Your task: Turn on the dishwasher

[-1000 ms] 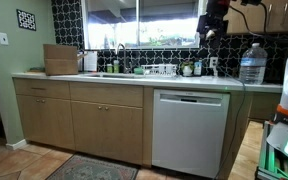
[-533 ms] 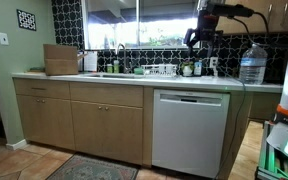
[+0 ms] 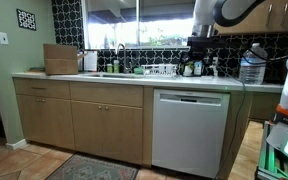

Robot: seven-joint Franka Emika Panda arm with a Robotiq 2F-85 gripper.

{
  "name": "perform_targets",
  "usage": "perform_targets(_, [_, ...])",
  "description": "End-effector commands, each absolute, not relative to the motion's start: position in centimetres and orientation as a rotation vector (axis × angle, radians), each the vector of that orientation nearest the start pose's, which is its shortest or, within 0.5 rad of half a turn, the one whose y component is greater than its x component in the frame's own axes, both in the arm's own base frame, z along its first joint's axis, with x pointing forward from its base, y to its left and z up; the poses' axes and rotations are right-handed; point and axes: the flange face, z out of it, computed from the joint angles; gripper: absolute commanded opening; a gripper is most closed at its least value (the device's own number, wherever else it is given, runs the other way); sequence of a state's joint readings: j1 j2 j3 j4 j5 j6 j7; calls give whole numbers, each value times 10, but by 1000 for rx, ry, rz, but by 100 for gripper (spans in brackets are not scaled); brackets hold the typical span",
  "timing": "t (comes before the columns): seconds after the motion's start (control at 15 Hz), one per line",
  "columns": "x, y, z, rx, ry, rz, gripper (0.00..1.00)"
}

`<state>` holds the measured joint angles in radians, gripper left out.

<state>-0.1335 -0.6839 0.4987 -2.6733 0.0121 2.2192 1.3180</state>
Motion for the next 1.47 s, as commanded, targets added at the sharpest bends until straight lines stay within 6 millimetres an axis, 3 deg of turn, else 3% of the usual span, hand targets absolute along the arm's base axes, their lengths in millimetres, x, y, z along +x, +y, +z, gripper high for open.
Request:
perform_targets(0.0, [361,96,407,-2654,1767,-621,100])
perform_targets(0.33, [379,54,375,-2609,1848,-724,100])
perform_targets(0.87, [412,14,336,-2660,1656,-932,100])
perform_targets(1.4, [415,9,340,-2660,1639,-973,100])
